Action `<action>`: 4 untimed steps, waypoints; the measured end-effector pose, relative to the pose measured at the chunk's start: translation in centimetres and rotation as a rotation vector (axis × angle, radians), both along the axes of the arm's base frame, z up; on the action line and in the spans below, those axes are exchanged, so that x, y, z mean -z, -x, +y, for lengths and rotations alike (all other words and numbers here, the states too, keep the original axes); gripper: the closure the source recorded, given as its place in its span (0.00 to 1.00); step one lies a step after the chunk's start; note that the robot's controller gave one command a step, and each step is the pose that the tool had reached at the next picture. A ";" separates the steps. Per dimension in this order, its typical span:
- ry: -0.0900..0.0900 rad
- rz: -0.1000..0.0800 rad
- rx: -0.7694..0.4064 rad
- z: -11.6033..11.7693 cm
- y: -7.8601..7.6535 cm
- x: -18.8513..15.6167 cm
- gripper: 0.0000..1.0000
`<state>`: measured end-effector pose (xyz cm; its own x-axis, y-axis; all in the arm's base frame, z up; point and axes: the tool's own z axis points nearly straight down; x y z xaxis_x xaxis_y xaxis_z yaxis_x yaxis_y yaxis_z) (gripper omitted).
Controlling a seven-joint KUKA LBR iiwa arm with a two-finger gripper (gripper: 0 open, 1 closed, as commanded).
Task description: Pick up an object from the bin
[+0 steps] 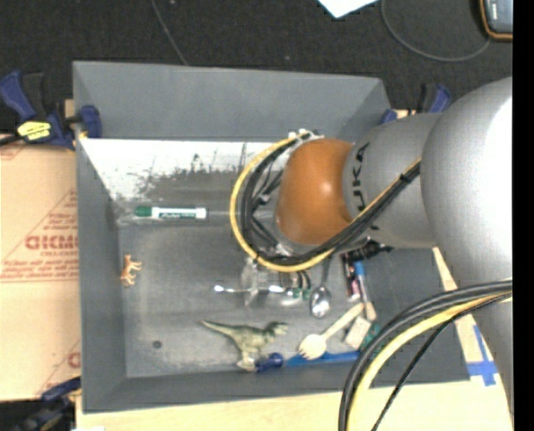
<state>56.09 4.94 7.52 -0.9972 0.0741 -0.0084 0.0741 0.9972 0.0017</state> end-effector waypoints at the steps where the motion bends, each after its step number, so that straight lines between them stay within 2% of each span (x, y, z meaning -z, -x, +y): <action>1: 0.000 0.000 0.000 0.0 0.0 0.0 1.00; 4: -0.001 -0.003 0.002 -0.1 0.0 -3.6 1.00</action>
Offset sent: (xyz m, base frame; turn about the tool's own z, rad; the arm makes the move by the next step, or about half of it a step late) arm -0.0001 0.0001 0.0295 0.0001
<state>56.10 4.86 11.16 -0.9970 0.0763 -0.0111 0.0763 0.9971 0.0025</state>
